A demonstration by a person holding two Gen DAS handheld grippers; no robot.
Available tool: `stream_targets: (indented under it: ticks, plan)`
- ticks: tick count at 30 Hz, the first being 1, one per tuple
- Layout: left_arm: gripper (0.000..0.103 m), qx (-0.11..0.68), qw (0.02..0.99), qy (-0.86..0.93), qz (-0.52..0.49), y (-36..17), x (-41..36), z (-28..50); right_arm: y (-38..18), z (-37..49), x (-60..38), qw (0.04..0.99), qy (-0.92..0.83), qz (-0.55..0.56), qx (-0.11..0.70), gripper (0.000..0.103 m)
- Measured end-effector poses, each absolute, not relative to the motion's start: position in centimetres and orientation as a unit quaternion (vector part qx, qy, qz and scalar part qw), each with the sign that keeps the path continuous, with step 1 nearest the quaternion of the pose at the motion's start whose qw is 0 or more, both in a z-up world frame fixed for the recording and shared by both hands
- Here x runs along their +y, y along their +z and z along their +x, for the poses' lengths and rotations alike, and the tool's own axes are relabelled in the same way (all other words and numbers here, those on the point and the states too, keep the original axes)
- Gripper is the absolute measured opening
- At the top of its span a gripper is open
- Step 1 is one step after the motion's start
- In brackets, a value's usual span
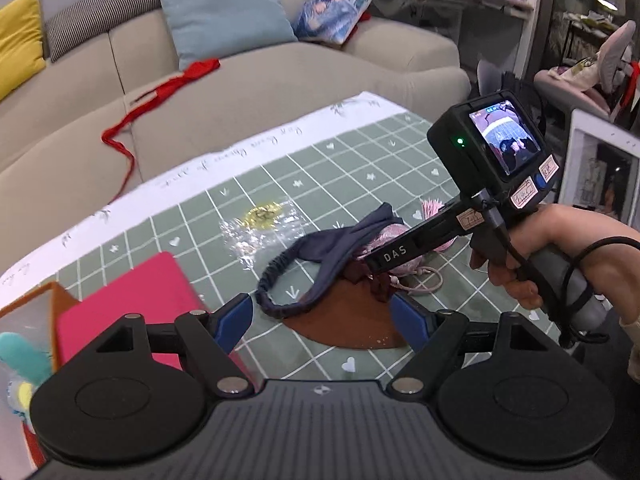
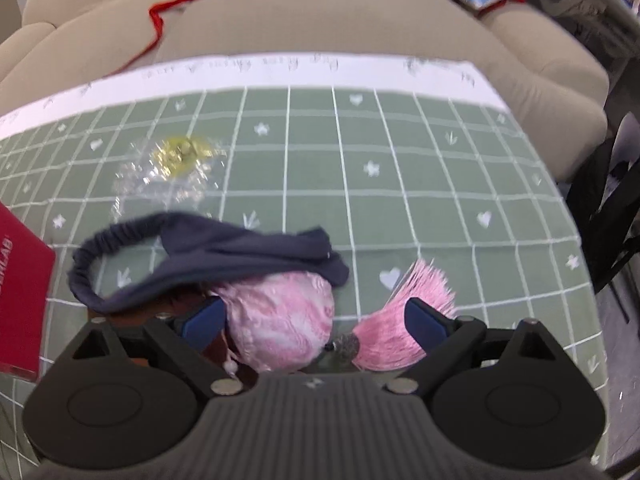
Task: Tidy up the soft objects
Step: 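Move both tools back to the navy headband and pink pouch, then grasp the pink pouch with the right tool while the left tool grasps the navy headband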
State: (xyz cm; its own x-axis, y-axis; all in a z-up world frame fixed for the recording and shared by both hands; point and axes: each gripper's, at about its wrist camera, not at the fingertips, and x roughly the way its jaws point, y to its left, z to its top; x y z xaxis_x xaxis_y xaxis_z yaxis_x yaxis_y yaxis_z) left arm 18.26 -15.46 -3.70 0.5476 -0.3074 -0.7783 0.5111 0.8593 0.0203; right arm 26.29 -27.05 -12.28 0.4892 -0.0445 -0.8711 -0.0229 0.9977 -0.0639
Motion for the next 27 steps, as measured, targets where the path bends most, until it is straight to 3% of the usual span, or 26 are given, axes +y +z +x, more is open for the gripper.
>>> stream_targets:
  ticks: [5, 8, 11, 13, 21, 27]
  plan:
    - [0.092, 0.429, 0.864, -0.235, 0.123, -5.3, -17.3, 19.5, -13.9, 27.2, -27.7, 0.847, 0.003, -0.022, 0.531, 0.093]
    - [0.092, 0.434, 0.859, -0.234, 0.137, -6.4, -18.6, 20.2, -14.2, 27.5, -27.8, 0.843, 0.013, -0.015, 0.537, 0.085]
    - [0.092, 0.438, 0.854, -0.231, 0.158, -7.5, -19.7, 20.9, -14.2, 27.2, -27.9, 0.843, 0.025, 0.001, 0.538, 0.068]
    - [0.092, 0.444, 0.851, -0.224, 0.167, -8.4, -20.3, 21.5, -14.4, 27.3, -28.0, 0.844, 0.038, 0.005, 0.536, 0.049]
    - [0.092, 0.465, 0.843, -0.184, 0.198, -11.9, -22.6, 23.9, -14.0, 26.8, -29.3, 0.841, 0.028, -0.017, 0.540, 0.046]
    - [0.082, 0.480, 0.850, -0.127, 0.177, -13.3, -23.6, 25.8, -14.0, 26.1, -31.0, 0.840, 0.020, -0.005, 0.541, 0.046]
